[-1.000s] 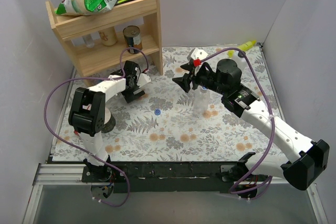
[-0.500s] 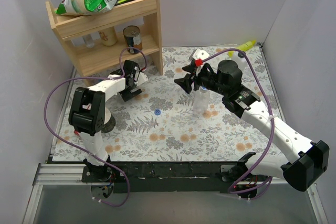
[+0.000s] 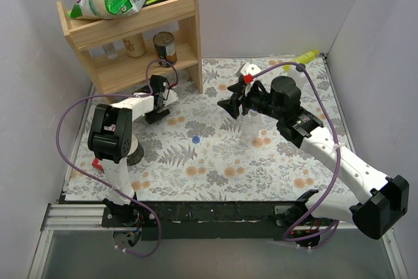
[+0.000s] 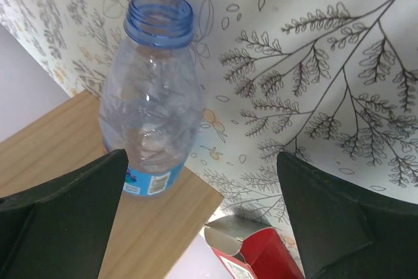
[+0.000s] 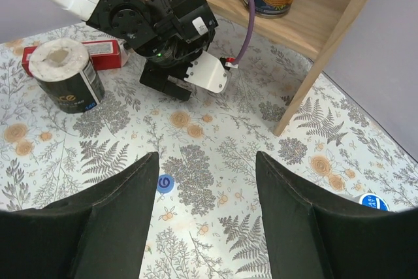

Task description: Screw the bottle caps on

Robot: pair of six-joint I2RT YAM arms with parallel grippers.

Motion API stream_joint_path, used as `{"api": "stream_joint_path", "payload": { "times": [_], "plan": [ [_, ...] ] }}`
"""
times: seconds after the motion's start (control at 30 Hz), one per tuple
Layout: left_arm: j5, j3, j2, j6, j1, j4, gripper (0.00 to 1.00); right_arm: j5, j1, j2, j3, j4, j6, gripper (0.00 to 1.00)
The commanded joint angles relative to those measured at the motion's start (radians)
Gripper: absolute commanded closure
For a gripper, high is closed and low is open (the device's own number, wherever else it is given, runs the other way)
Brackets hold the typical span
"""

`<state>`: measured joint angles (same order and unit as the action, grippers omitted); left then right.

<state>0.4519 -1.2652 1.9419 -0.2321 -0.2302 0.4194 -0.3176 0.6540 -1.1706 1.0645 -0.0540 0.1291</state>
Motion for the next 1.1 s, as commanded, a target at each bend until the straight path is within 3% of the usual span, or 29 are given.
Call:
{"api": "stream_joint_path", "payload": {
  "times": [0.0, 0.2, 0.43, 0.7, 0.8, 0.9, 1.07],
  "plan": [
    [0.022, -0.039, 0.002, -0.049, 0.018, -0.065, 0.02, -0.012, -0.007, 0.017, -0.003, -0.046, -0.019, 0.32],
    [0.019, -0.134, 0.087, -0.061, 0.071, -0.057, 0.02, -0.026, -0.008, 0.012, -0.005, -0.04, -0.028, 0.32],
    [-0.051, -0.278, 0.209, 0.04, 0.123, 0.244, 0.02, -0.031, -0.017, 0.006, -0.001, -0.027, -0.023, 0.32],
    [-0.163, -0.207, 0.201, 0.146, 0.127, 0.441, 0.02, -0.035, -0.036, 0.005, -0.008, -0.026, -0.028, 0.32],
    [-0.223, -0.186, 0.206, 0.201, 0.127, 0.519, 0.06, -0.037, -0.04, 0.002, -0.008, -0.032, -0.034, 0.32],
    [-0.262, -0.14, 0.193, 0.226, 0.126, 0.532, 0.16, -0.04, -0.044, 0.0, -0.002, -0.035, -0.034, 0.32],
    [-0.439, -0.076, 0.112, 0.244, 0.108, 0.509, 0.43, -0.04, -0.045, 0.011, 0.009, -0.008, 0.038, 0.33]
  ]
}}
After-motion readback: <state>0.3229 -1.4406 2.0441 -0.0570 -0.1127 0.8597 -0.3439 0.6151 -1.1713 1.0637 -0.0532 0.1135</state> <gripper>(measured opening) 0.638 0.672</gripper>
